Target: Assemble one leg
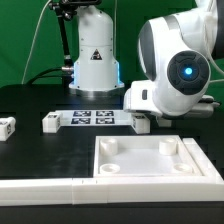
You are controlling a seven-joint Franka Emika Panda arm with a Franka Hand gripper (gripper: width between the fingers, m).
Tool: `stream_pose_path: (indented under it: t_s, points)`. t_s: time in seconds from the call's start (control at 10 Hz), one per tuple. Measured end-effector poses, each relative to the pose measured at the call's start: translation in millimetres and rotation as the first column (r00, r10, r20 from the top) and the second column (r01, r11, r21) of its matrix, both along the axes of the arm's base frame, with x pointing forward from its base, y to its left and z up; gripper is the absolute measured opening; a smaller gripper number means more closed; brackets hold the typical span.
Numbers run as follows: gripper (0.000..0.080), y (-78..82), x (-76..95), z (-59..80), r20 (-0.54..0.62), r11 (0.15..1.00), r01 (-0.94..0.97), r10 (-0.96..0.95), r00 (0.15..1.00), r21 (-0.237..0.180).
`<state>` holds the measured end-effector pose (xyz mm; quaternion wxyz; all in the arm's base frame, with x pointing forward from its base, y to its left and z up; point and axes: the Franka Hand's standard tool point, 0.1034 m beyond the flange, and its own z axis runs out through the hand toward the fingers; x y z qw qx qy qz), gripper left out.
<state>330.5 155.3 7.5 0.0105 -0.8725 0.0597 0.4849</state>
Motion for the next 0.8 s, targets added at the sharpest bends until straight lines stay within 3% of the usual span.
stream_pose_path:
  t_s: [0.4, 0.6, 0.8]
  points:
    - [0.0285, -0.1, 0.8, 0.8, 0.0, 1.0, 0.0, 0.0, 1.0, 0.001]
    - [0.0285, -4.3, 22.5, 30.6, 0.011, 0.999, -0.029, 0.029, 1.0, 0.03]
    - [0.0285, -5.6, 35.4, 58.4, 0.044, 0.999, -0.028, 0.027, 0.999, 0.027]
